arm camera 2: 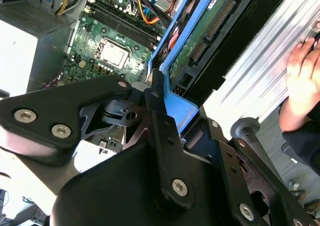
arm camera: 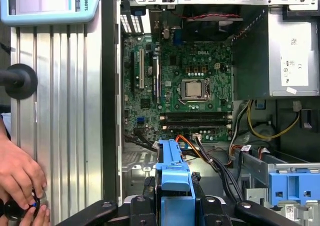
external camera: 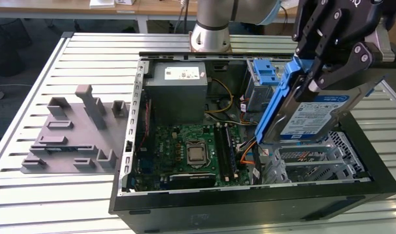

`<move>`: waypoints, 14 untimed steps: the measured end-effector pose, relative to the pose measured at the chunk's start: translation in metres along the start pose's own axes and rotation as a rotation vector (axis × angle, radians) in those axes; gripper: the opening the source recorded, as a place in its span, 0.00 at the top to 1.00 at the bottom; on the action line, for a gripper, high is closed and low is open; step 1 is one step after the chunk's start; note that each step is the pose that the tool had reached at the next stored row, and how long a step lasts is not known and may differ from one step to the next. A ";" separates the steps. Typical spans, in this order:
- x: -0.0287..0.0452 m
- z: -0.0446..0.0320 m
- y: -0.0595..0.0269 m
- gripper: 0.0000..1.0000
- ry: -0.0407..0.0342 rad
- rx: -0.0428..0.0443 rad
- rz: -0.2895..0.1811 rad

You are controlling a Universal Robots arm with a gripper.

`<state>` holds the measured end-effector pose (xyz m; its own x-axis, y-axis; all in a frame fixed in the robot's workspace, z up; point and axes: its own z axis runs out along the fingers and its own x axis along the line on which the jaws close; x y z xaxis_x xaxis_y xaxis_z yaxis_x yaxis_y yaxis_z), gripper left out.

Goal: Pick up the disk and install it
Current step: 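Insert the disk into the insertion slot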

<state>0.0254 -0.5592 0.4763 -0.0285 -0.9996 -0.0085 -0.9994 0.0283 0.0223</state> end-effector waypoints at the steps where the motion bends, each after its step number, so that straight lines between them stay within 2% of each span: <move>1: 0.0012 0.0002 -0.0001 0.64 0.0000 0.0000 0.000; 5: 0.0037 0.0009 -0.0009 0.64 -0.0001 0.0000 0.000; 14: 0.0039 0.0027 -0.0069 0.64 0.0000 0.0013 0.000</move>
<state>0.0321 -0.5633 0.4735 -0.0286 -0.9996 -0.0085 -0.9994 0.0284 0.0210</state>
